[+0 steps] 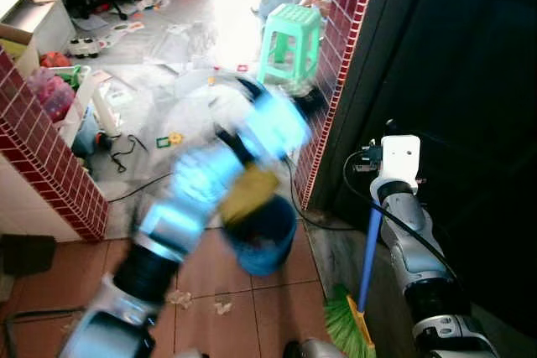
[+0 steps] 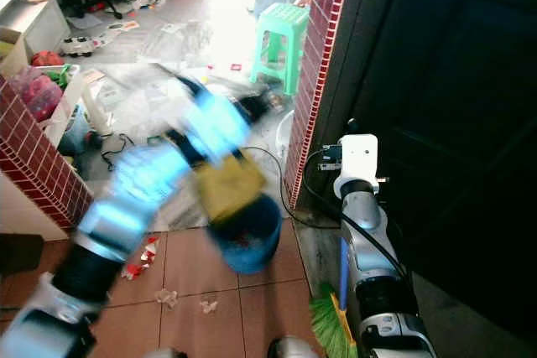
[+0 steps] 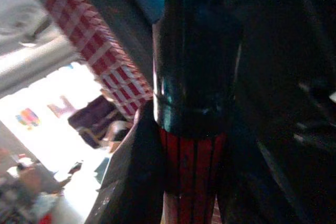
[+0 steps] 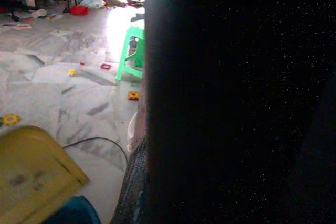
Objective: Sweep floor
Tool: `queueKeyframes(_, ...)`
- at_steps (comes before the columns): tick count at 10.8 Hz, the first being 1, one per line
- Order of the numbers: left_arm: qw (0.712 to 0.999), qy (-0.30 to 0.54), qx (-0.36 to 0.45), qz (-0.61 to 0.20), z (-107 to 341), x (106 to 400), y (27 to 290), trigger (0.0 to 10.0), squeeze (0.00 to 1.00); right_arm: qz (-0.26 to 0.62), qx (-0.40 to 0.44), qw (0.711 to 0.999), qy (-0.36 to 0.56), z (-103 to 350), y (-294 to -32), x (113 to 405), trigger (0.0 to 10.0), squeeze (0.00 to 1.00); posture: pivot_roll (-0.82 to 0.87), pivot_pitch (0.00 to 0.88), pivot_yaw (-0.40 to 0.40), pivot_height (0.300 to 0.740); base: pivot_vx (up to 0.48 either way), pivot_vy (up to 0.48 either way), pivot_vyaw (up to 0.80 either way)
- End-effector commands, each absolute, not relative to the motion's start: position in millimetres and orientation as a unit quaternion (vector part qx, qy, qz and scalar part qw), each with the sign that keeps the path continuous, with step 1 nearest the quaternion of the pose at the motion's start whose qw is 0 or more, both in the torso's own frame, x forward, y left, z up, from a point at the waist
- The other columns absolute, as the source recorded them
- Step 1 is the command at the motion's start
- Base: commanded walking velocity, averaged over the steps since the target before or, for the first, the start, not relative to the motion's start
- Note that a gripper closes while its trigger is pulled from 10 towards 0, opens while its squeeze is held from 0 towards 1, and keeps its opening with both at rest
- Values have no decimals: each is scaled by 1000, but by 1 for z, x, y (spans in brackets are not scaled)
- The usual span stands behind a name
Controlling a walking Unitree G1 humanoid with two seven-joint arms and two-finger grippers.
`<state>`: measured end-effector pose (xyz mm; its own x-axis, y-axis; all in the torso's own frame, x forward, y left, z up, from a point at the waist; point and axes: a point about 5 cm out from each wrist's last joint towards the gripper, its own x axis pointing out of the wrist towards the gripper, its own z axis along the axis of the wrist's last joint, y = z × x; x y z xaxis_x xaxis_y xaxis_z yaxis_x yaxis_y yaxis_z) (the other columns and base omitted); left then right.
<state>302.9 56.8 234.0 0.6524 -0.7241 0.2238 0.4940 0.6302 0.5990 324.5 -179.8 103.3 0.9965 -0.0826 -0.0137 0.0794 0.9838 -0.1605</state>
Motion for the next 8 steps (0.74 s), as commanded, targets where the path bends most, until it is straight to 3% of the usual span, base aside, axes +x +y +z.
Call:
queueKeyframes(1,860,-274,261,-342,256,298,54,10000,0,-40,-84,996,-15,115,-180,331,10000,0,-53,0,-43,740,0,0,0)
queueKeyframes(3,870,-276,256,-318,263,299,65,10000,0,-36,-85,996,-14,114,-180,333,10000,0,-42,0,-54,740,0,0,0)
queueKeyframes(6,902,-339,214,-160,302,310,103,10000,0,-31,-85,996,-13,113,-177,336,10000,0,-24,0,-61,740,0,0,0)
queueKeyframes(8,907,-382,172,-37,332,311,141,10000,0,-27,-83,996,-13,112,-175,338,10000,0,-10,0,-64,740,0,0,0)
